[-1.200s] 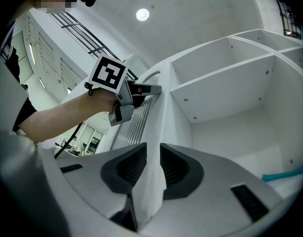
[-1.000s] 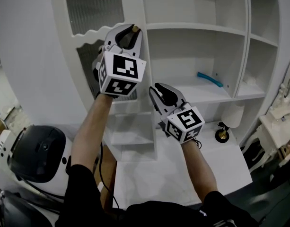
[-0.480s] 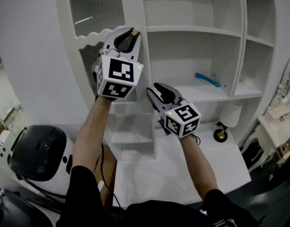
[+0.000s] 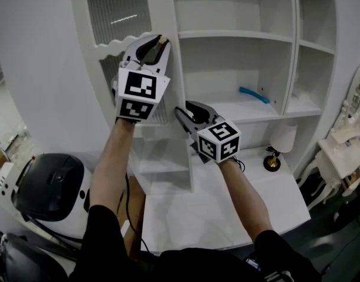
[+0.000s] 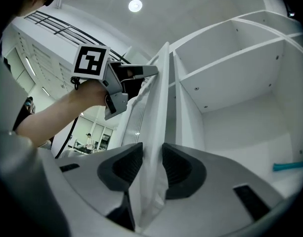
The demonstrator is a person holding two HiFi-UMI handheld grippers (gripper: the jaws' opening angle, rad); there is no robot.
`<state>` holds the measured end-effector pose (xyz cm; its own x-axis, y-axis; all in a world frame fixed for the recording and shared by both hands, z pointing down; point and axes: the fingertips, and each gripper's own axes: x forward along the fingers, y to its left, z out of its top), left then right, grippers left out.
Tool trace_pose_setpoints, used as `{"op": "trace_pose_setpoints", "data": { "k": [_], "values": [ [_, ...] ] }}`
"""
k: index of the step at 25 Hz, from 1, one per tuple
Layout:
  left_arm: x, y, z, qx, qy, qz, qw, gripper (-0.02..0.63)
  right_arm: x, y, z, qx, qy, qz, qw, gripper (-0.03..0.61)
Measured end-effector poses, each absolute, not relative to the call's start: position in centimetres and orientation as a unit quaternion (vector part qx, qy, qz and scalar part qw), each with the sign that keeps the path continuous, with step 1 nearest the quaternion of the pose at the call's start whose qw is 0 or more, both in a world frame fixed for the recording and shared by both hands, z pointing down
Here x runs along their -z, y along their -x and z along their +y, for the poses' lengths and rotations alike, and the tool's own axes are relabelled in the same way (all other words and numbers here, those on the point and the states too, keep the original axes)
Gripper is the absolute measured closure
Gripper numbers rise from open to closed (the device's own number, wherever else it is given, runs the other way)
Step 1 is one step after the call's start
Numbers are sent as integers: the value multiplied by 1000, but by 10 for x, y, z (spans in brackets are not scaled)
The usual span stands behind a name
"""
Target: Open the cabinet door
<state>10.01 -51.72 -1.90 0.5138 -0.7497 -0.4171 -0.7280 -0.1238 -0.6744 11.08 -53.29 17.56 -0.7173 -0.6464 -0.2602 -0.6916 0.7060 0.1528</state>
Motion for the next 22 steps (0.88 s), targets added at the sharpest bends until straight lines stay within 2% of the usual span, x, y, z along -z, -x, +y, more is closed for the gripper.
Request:
{"op": "trace_pose_setpoints", "data": {
  "k": [8, 22],
  "values": [
    [18, -89, -490, -18, 748, 502, 434, 535, -176, -106, -504, -94, 339, 931, 98, 470],
    [18, -62, -433, -18, 753, 503, 424, 532, -176, -87, -440, -84, 332, 932, 121, 494]
  ]
}}
